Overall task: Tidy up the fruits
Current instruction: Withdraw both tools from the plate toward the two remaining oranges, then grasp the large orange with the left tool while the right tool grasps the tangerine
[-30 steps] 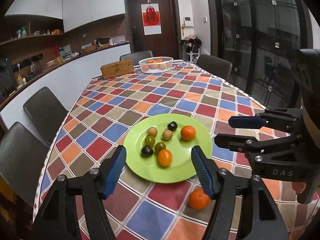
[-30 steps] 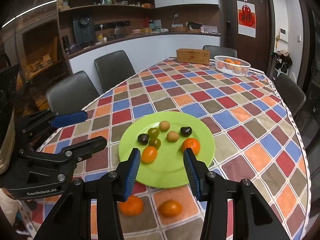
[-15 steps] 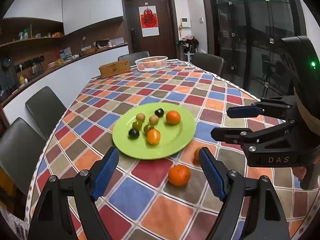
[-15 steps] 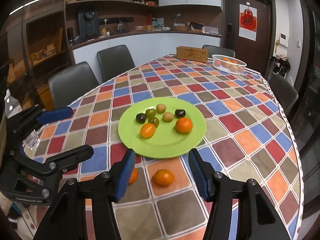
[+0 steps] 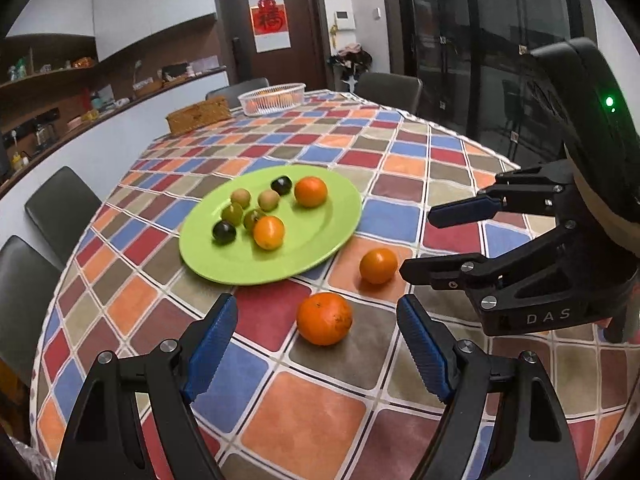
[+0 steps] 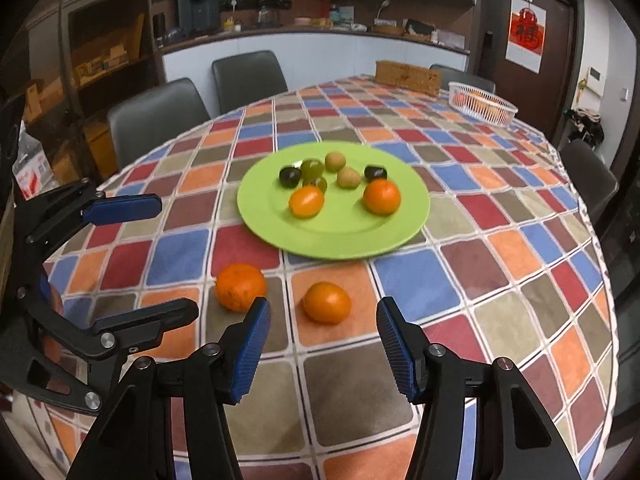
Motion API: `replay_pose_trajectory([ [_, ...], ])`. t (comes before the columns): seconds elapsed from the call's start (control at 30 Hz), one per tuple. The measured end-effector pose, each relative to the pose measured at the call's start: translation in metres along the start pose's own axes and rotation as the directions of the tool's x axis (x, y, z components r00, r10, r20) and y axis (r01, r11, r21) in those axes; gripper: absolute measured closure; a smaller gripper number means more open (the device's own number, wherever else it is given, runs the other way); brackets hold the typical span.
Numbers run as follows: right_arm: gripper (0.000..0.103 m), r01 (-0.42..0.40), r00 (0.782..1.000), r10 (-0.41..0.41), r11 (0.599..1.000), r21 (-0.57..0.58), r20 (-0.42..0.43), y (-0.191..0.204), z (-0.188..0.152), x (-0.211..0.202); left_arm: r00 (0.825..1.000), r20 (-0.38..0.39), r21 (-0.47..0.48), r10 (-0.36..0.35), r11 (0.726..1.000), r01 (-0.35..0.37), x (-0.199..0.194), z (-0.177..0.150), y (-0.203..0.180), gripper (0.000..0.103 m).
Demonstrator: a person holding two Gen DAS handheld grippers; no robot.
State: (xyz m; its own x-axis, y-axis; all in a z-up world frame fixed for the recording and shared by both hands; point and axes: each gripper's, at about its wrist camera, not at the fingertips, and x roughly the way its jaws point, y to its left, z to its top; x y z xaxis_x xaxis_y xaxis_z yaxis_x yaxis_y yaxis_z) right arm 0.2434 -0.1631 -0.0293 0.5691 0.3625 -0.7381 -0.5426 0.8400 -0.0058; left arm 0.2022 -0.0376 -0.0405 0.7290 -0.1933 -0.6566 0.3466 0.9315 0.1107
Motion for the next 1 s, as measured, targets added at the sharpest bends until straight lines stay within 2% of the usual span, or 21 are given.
replay_pose_trajectory([
  [0.1, 0.048, 0.005, 1.000, -0.005, 1.000, -0.014, -0.012, -0.002, -0.002, 0.008, 1.000, -0.023, 0.000, -0.013, 1.000, 0.013, 0.011, -0.002, 0.001, 0.023],
  [0.33, 0.060, -0.022, 0.998, 0.020, 1.000, -0.021, -0.053, -0.005, -0.002, 0.026, 0.994, -0.090, -0.013, -0.066, 0.998, 0.065, 0.036, -0.005, 0.005, 0.033],
  [0.83, 0.064, -0.061, 0.995, 0.061, 0.998, 0.007, -0.079, -0.009, -0.002, 0.053, 0.982, -0.146, -0.049, -0.119, 0.992, 0.113, 0.059, -0.007, 0.011, 0.051],
  [1.0, 0.064, -0.067, 0.995, 0.069, 0.997, 0.023, -0.079, -0.010, 0.000, 0.058, 0.977, -0.159, -0.072, -0.144, 0.988, 0.134, 0.064, -0.008, 0.013, 0.062],
])
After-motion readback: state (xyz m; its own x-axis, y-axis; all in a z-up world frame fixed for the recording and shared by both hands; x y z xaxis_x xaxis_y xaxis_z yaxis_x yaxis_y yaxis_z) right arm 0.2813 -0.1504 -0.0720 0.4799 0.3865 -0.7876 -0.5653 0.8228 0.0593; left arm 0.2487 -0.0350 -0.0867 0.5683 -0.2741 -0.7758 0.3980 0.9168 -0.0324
